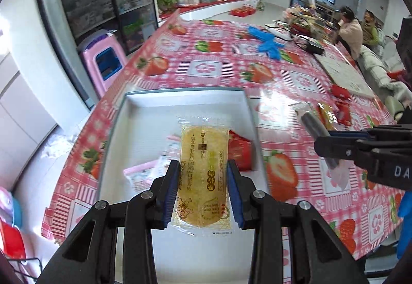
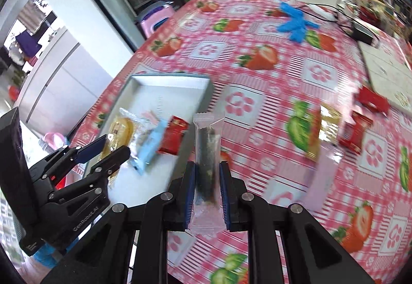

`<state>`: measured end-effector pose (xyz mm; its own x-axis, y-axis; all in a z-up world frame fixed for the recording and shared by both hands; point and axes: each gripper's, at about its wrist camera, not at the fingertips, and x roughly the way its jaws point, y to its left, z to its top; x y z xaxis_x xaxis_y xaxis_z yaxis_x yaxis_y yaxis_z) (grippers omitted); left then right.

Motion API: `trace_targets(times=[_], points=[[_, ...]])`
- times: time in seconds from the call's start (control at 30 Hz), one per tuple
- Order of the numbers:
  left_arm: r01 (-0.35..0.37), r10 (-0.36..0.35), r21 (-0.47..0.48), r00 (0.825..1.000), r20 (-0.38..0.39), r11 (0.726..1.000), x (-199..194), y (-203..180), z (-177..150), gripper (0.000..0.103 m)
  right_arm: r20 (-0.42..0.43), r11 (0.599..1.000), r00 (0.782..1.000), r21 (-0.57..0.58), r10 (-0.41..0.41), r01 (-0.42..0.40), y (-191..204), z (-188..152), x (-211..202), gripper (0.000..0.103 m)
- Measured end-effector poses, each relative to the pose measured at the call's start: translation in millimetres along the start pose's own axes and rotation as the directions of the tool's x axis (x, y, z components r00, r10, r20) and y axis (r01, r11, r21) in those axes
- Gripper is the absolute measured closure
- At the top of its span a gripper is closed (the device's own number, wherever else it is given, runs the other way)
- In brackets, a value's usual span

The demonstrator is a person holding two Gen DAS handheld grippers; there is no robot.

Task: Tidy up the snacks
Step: 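Carry both packets into the white tray and open both tools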

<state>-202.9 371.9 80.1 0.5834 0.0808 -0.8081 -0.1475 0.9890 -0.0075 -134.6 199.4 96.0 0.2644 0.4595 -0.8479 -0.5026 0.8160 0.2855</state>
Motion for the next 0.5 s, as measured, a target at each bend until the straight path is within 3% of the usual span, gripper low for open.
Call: trace_targets(times=[0.1,0.5], points=[[-0.031,0.031,-0.026,1.0,-0.006,0.999,8,16,-3,0.063,-0.02,0.999,1.0,-0.036,0.016,-0.017,24,11,17,0.083],[-0.031,0.025,-0.092,0.997,-0.068,0.995,37,51,-16,0.063,-0.1,0.991,0.994,-0.12,0.041,-0.053,83,36,78,0.083]])
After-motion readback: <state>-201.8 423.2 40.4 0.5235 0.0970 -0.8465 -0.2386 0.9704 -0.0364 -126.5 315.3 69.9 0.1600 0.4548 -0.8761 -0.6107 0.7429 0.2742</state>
